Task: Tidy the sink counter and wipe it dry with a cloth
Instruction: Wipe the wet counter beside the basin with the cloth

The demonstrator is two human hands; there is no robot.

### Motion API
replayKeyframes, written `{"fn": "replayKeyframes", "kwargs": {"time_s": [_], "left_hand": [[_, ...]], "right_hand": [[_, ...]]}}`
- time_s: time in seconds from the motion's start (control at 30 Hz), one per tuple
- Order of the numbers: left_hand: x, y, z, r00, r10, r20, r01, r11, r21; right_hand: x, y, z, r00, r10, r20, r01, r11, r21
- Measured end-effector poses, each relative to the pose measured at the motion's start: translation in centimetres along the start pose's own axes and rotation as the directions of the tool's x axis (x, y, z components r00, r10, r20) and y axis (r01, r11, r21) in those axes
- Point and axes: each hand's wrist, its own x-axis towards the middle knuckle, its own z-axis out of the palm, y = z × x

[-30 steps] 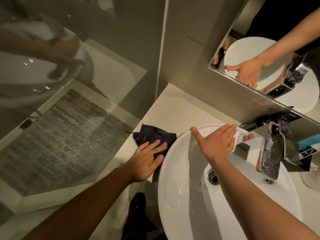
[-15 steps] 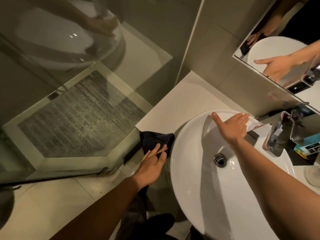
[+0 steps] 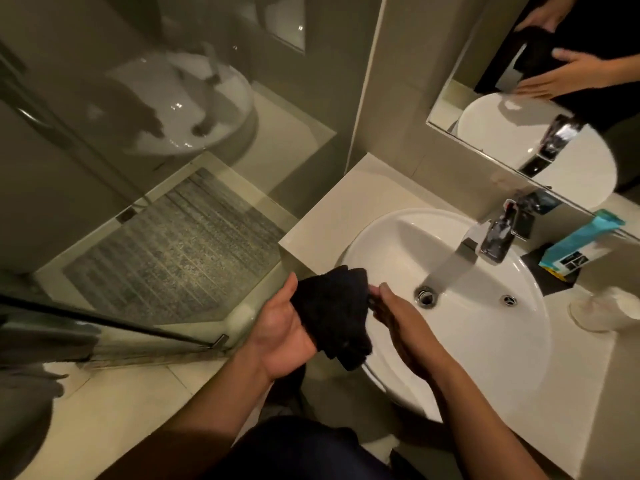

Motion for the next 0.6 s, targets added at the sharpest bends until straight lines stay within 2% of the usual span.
{"fn": "replayKeyframes", "kwargs": {"time_s": [0.07,0.13,0.23,0.3,0.4,0.5,0.6], "left_hand": [[-0.2,-0.2,2.0,0.992,-0.046,0.121,0.045,0.999,0.018],[-0.2,-0.8,4.1,0.968,-0.096,0.231,0.089,0.995,0.042],[0.5,-2.2,5.3,0.941,-0.136,0.308,0.109,0.989,0.103],[1.3,-3.4,5.4,0.944,-0.152,0.292,0.092,0.974,0.209],[2.3,-5.8,4.8,0.964,-0.157,0.213,0.061,0.915,0.398],[3.4,-8.3,3.6,0.990,-0.135,0.038,0.095,0.846,0.524],[4.0,-10.4,2.4,0.994,-0.065,-0.093,0.112,0.695,0.711]], "right_hand": [[-1.7,-1.3,-0.4,0.998,0.023,0.060,-0.033,0.985,0.171],[-3.6,-2.4,-1.2,0.998,0.017,0.063,-0.033,0.963,0.267],[-6.2,-3.0,-2.8,0.994,-0.093,-0.062,0.106,0.960,0.258],[-7.9,-2.8,-3.8,0.974,-0.135,-0.184,0.163,0.976,0.144],[-10.0,-1.0,-5.1,0.944,-0.106,-0.312,0.133,0.989,0.067],[-11.4,2.4,-5.8,0.878,0.001,-0.479,0.019,0.999,0.038],[-12.5,6.2,-6.0,0.847,0.130,-0.516,-0.125,0.991,0.044]]}}
